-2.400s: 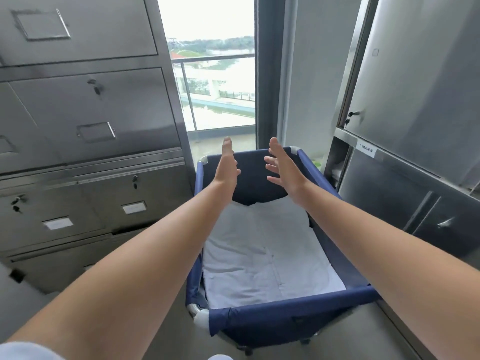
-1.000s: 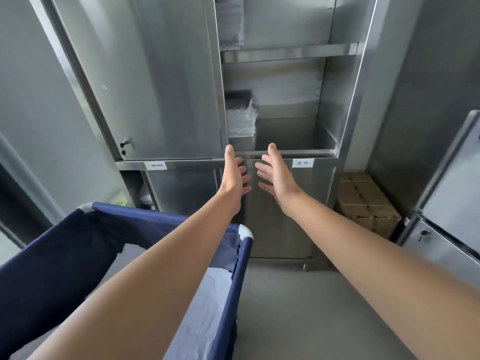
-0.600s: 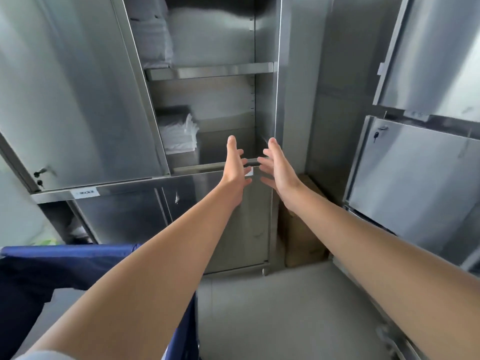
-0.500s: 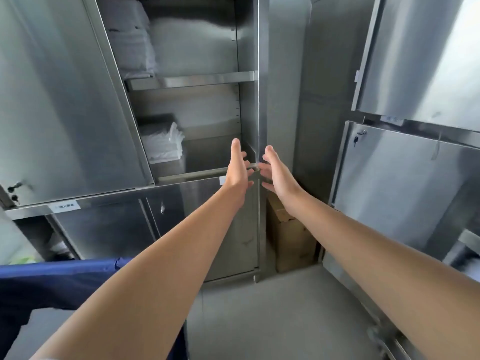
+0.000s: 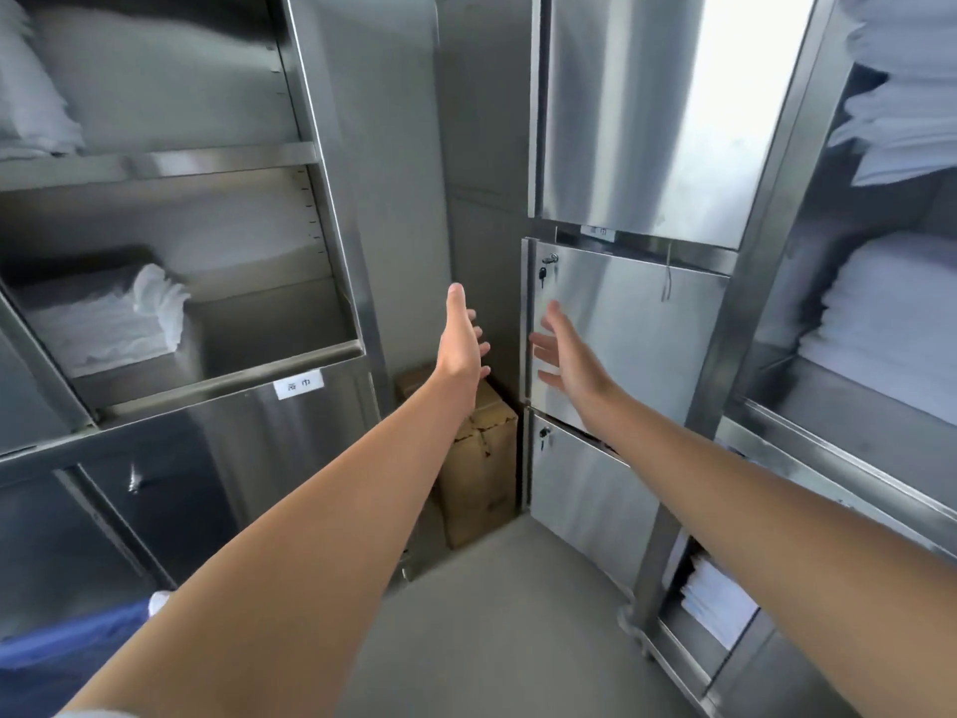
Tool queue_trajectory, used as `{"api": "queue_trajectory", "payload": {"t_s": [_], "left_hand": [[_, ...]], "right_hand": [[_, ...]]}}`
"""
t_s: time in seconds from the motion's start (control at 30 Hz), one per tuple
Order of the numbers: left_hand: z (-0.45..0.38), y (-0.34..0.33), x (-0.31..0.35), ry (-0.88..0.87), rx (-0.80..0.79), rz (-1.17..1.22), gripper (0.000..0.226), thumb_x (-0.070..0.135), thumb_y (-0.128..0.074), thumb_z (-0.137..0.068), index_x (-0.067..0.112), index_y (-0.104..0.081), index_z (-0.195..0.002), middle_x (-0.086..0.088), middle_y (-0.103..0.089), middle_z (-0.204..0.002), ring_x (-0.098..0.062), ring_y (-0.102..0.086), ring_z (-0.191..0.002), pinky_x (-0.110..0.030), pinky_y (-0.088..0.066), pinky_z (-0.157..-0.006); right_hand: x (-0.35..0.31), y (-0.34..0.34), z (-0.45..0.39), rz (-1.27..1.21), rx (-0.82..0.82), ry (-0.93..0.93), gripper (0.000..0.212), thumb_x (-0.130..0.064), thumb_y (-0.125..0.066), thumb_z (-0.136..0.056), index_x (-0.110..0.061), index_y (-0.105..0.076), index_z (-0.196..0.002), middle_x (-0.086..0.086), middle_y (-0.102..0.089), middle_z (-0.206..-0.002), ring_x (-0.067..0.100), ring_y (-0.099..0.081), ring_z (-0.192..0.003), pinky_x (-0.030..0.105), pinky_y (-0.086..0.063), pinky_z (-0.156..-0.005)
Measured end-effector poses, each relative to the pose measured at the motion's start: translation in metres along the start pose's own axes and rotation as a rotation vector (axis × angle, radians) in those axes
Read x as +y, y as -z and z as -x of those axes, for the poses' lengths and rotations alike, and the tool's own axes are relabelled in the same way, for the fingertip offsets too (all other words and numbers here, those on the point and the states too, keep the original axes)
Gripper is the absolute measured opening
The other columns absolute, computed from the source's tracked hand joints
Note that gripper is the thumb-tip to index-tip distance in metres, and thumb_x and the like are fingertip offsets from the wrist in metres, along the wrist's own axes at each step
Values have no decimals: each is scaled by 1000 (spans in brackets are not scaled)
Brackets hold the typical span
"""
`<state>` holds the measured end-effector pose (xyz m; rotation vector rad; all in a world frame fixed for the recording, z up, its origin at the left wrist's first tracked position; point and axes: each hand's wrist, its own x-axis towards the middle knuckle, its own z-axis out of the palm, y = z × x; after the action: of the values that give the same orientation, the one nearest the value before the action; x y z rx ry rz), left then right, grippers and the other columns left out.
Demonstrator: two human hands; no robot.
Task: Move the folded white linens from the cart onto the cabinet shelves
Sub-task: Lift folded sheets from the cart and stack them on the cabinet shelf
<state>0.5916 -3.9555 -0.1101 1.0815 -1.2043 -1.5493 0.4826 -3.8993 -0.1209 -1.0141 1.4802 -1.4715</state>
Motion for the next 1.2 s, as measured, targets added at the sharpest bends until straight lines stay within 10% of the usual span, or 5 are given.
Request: {"api": "queue_trajectory", "payload": {"t_s": [0.47, 0.6, 0.87, 1.03, 1.2], "left_hand": [[-55, -110, -22, 93, -411, -82, 72, 66, -25, -100, 17, -38, -152, -9, -41, -155, -28, -45, -137, -50, -33, -116], [-69, -120, -20, 102, -522, -109, 69, 66, -26, -100, 19, -44, -147, -8, -46, -150, -26, -50, -131, -48, -37, -113], [-51, -159, -43, 164, -771, -139, 69, 67, -27, -99, 18, -47, -144, -7, -51, -141, -24, -52, -124, -48, -36, -113], [-21, -190, -52, 205, -886, -106, 67, 64, -28, -100, 15, -47, -142, -1, -52, -117, -18, -52, -100, -34, -43, -90], [10, -214, -41, 172, -999, -124, 71, 67, -28, -99, 17, -44, -146, -8, -48, -146, -28, -50, -131, -48, -37, -110]], "right_hand": [[4, 112, -8, -85, 494, -22, 66, -59, -27, -101, -19, -31, -154, 9, -40, -154, 24, -39, -141, 46, -28, -119], [2, 120, -2, -142, 622, -14, 52, -56, -29, -103, -23, -49, -137, 1, -58, -134, 11, -56, -115, 33, -37, -110], [18, 142, 46, -157, 909, -41, 67, -63, -31, -100, -21, -35, -153, 6, -47, -148, 21, -46, -132, 39, -38, -109], [16, 161, 93, -138, 1061, -38, 66, -62, -30, -100, -22, -34, -153, 5, -47, -148, 22, -45, -135, 42, -35, -114], [-9, 182, 133, -91, 1164, 10, 67, -62, -30, -100, -22, -34, -153, 4, -48, -148, 20, -46, -134, 40, -36, -113]]}}
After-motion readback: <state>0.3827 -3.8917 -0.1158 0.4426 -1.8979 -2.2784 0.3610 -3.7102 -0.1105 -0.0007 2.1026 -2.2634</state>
